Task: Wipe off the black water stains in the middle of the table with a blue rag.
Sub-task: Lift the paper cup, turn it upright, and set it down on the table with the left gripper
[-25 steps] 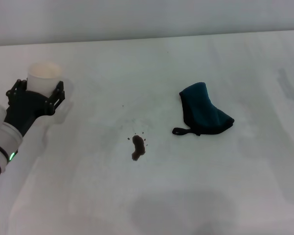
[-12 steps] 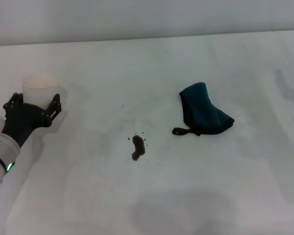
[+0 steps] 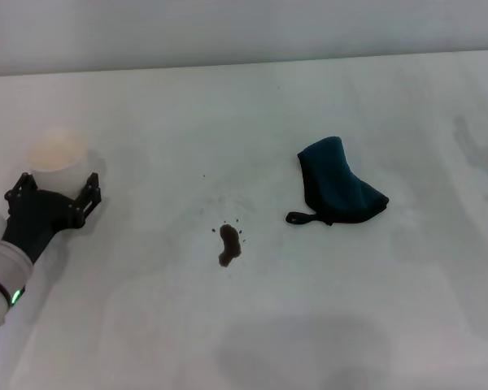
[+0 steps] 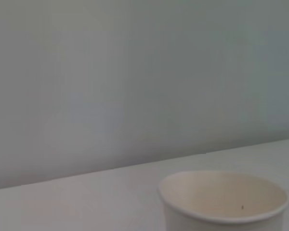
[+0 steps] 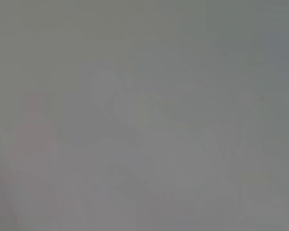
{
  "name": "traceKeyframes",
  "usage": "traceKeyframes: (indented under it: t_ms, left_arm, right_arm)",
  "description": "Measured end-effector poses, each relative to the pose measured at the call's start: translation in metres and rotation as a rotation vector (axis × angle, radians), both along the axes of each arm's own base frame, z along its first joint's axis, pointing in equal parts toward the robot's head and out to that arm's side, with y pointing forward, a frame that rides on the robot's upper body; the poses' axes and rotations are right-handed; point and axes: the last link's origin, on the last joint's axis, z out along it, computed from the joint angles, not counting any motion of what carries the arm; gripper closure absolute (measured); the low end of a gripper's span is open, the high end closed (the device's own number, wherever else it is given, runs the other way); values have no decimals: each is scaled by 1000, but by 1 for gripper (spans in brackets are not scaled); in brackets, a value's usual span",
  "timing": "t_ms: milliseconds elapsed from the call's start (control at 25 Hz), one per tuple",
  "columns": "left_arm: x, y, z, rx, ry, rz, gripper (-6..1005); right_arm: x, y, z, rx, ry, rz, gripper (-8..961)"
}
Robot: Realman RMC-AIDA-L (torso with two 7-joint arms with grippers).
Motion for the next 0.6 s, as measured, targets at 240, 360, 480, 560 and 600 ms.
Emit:
traceKeyframes:
  t_ms: [240, 360, 480, 560, 600]
  left_arm:
    - [0, -7, -2, 2, 24, -20, 244]
    - [0, -9, -3, 6, 21, -25, 238]
    - [0, -10, -1, 14, 16, -30, 159]
    - [1, -11, -2, 16, 10, -32, 106]
    - [1, -11, -2, 16, 10, -32, 106]
  right_arm:
    - [-1, 2, 0, 1, -1, 5, 82]
    - [-2, 2, 1, 2, -2, 6, 82]
    - [-2, 3, 2, 4, -5, 9, 82]
    - [-2, 4, 4, 8, -12, 12, 82]
    - [-2, 4, 4, 8, -12, 12, 82]
